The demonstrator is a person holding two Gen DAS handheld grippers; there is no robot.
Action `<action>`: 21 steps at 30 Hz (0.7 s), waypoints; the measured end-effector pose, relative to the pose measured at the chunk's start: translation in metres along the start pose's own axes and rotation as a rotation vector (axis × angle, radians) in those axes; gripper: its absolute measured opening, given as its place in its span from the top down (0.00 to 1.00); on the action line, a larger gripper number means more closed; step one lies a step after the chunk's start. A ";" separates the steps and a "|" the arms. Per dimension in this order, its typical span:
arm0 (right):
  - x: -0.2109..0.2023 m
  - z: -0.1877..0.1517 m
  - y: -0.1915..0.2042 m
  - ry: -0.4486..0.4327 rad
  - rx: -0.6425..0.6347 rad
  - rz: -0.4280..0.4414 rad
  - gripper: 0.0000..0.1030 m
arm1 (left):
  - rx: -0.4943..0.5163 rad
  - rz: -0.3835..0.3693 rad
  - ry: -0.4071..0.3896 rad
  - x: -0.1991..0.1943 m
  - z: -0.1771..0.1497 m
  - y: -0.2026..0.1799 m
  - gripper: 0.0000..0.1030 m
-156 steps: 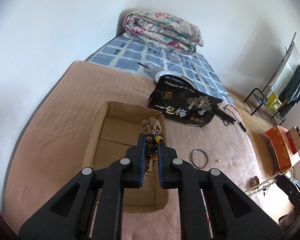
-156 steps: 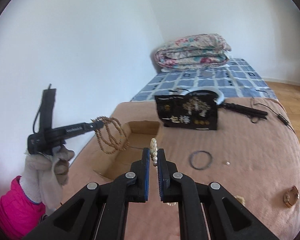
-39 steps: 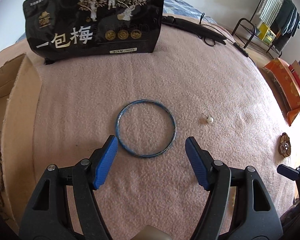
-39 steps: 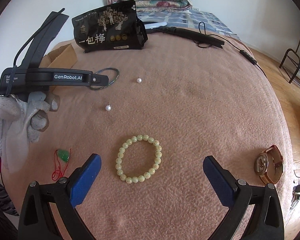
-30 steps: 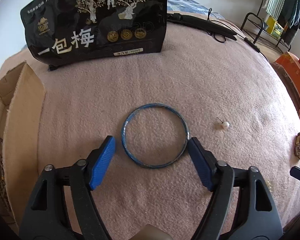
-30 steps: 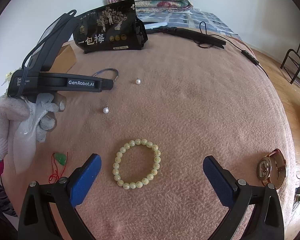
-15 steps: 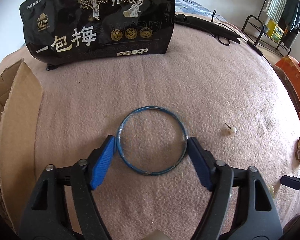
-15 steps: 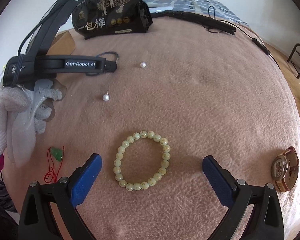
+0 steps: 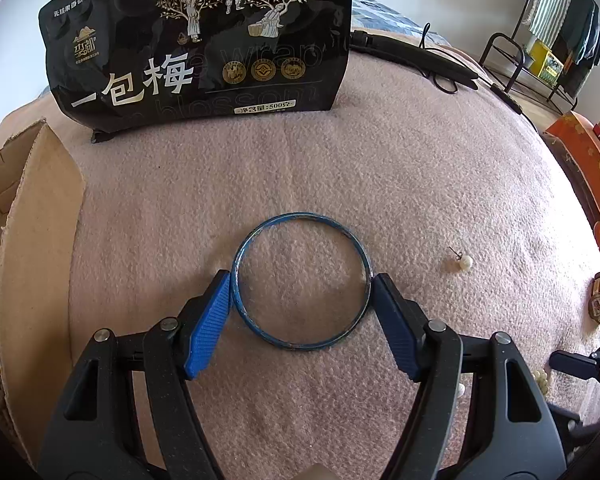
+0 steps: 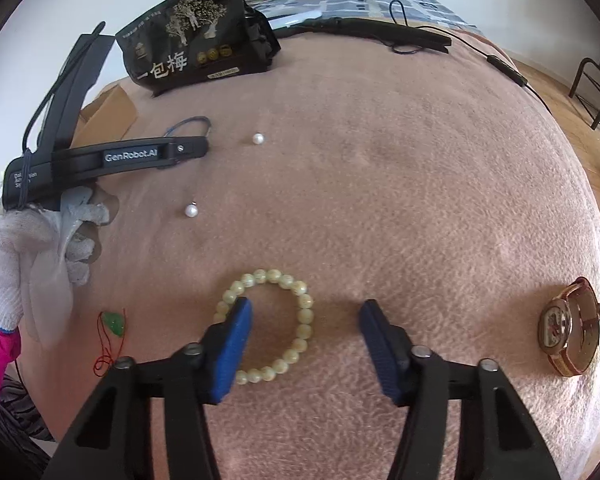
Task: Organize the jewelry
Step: 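Close left gripper on the blue bangle while right gripper closes on the cream bracelet, then lift and carry the bangle and cream bracelet in both grippers over the box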
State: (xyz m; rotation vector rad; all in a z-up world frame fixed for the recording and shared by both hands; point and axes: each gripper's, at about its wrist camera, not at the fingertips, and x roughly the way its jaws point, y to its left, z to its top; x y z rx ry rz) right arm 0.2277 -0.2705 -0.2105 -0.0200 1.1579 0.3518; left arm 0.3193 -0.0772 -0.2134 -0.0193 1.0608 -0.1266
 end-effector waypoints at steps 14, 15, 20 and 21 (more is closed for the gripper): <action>0.000 0.001 0.013 0.003 -0.109 -0.075 0.95 | -0.028 -0.013 -0.005 -0.014 -0.001 0.005 0.30; -0.001 0.001 0.013 0.001 -0.101 -0.064 0.95 | -0.029 -0.013 -0.008 -0.016 -0.001 0.005 0.30; -0.009 0.001 0.014 -0.012 -0.078 -0.029 0.95 | -0.017 -0.015 -0.027 -0.032 -0.001 0.006 0.30; -0.011 0.001 0.014 -0.017 -0.072 -0.024 0.95 | -0.014 -0.015 -0.031 -0.034 -0.001 0.005 0.30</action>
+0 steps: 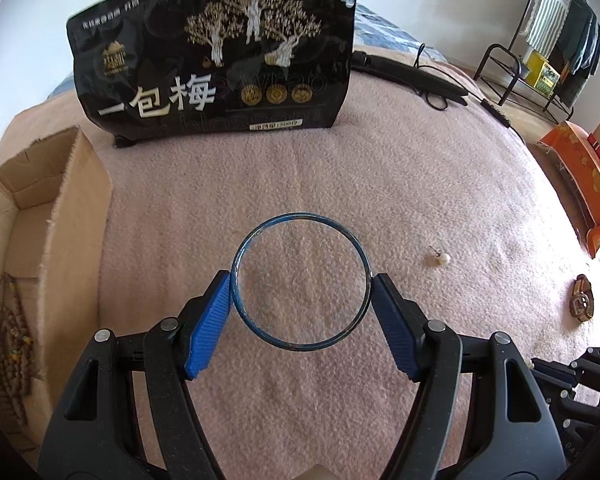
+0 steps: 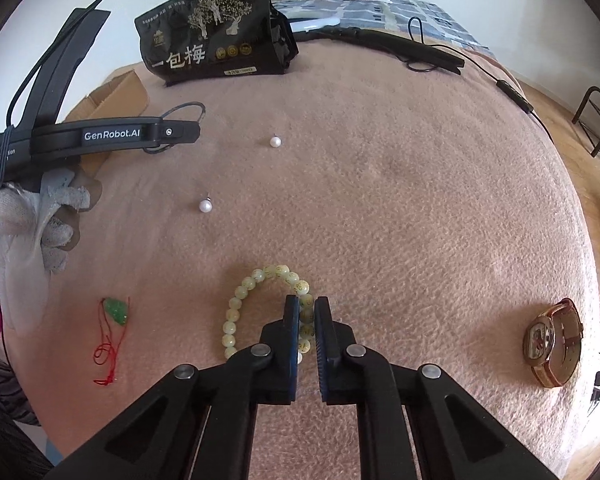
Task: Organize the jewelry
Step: 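Lift and carry the bangle and cream bracelet in both grippers over the box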
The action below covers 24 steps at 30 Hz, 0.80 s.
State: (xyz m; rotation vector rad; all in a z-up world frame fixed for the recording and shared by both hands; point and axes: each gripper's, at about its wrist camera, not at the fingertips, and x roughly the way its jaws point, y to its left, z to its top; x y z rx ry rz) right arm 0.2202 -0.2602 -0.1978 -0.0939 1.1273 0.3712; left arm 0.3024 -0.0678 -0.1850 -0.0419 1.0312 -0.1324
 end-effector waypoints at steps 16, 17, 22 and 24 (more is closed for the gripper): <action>-0.059 0.005 0.006 -0.121 0.038 -0.030 0.95 | 0.014 -0.020 -0.077 -0.066 0.003 0.007 0.30; -0.064 0.005 0.008 -0.132 0.039 -0.031 0.95 | 0.014 -0.021 -0.080 -0.070 0.002 0.010 0.30; -0.082 0.010 0.023 -0.180 0.033 -0.026 0.95 | 0.009 -0.017 -0.105 -0.094 0.004 0.027 0.30; -0.089 0.014 0.031 -0.204 0.032 -0.017 0.95 | 0.004 -0.013 -0.113 -0.102 0.004 0.035 0.30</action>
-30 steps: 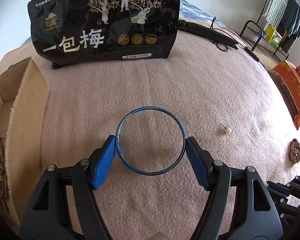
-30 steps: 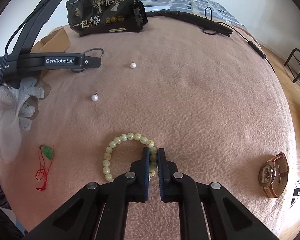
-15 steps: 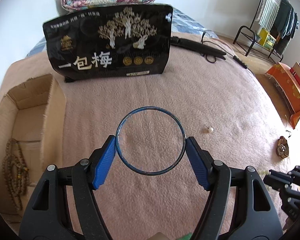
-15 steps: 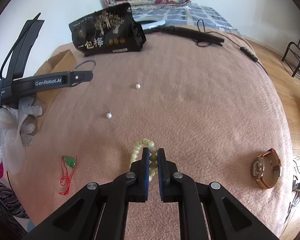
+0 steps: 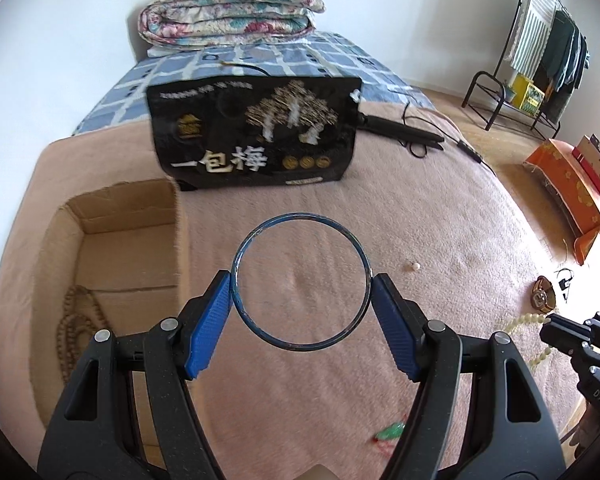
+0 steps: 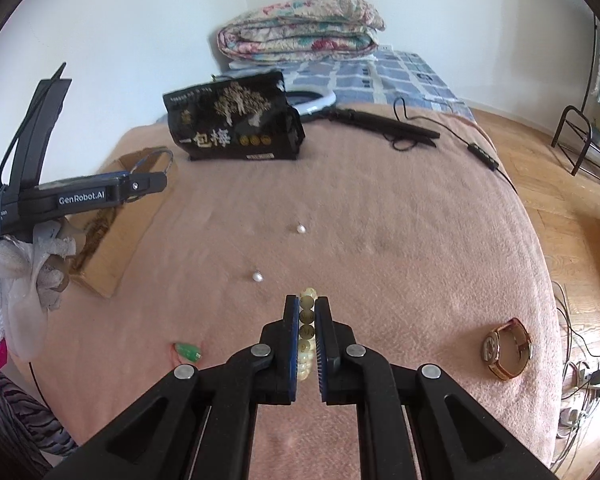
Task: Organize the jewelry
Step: 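Lift and carry the bangle and cream bracelet in both grippers over the box, then lower into the box and open both grippers releasing bangle and bracelet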
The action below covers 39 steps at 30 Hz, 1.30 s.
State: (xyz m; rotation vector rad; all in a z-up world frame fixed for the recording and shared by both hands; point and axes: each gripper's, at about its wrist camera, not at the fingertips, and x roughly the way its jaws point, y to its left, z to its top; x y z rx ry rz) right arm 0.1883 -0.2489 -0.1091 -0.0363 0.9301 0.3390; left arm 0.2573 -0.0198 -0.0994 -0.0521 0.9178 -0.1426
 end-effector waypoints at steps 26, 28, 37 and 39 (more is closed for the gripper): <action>0.016 0.057 0.161 -0.117 -0.086 0.268 0.95 | -0.138 0.098 -0.016 -0.036 -0.011 0.159 0.30; 0.022 0.060 0.173 -0.113 -0.092 0.288 0.95 | -0.143 0.095 -0.015 -0.036 -0.013 0.165 0.30; 0.045 0.066 0.217 -0.086 -0.130 0.355 0.95 | -0.187 0.081 0.007 -0.029 -0.014 0.180 0.30; 0.053 0.065 0.225 -0.072 -0.142 0.359 0.95 | -0.182 0.081 0.007 -0.028 -0.013 0.179 0.30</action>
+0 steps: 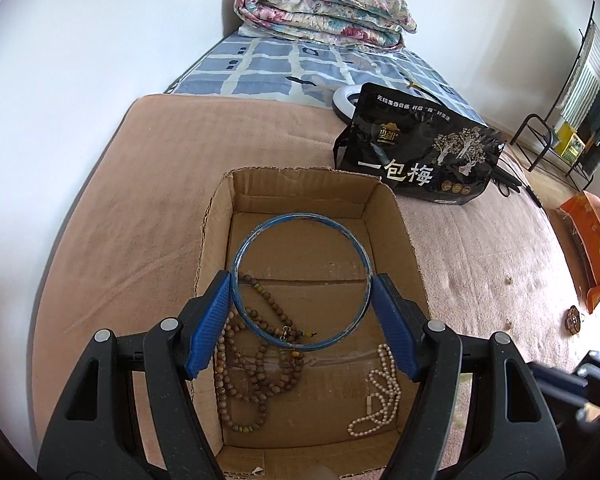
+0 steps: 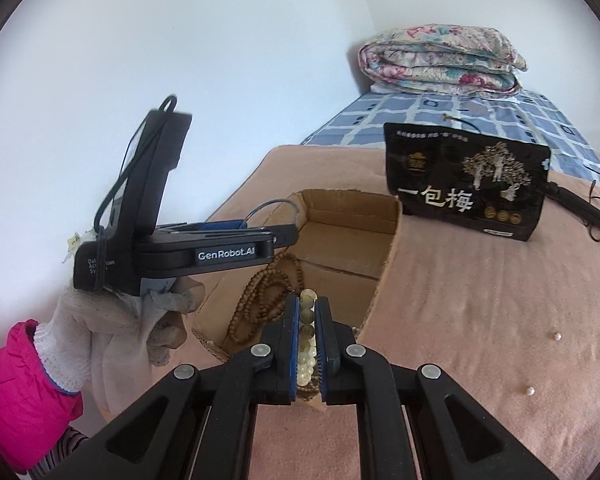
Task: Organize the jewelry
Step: 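Lower into the box and open both grippers releasing bangle and bracelet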
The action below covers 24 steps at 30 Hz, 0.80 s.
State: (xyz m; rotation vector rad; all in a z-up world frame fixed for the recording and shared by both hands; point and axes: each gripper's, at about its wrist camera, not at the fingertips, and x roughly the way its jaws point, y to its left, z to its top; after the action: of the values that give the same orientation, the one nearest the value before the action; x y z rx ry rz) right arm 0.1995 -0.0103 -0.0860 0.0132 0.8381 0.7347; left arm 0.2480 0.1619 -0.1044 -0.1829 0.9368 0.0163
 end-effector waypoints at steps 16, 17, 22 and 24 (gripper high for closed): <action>0.025 -0.008 -0.003 0.047 0.008 -0.013 0.69 | 0.008 0.020 0.008 0.007 0.000 -0.003 0.30; 0.024 -0.008 -0.002 0.047 0.003 -0.017 0.69 | 0.008 0.020 0.007 0.007 0.000 -0.003 0.29; 0.018 -0.009 -0.001 0.041 -0.015 -0.040 0.62 | 0.004 0.019 0.002 0.004 0.000 -0.004 0.29; 0.016 -0.009 -0.002 0.035 -0.015 -0.043 0.57 | 0.003 0.025 -0.004 0.003 0.000 -0.004 0.29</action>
State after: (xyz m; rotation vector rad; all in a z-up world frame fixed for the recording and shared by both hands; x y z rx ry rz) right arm 0.2012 -0.0049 -0.1033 -0.0316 0.8638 0.7021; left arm 0.2504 0.1579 -0.1063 -0.1679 0.9348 0.0386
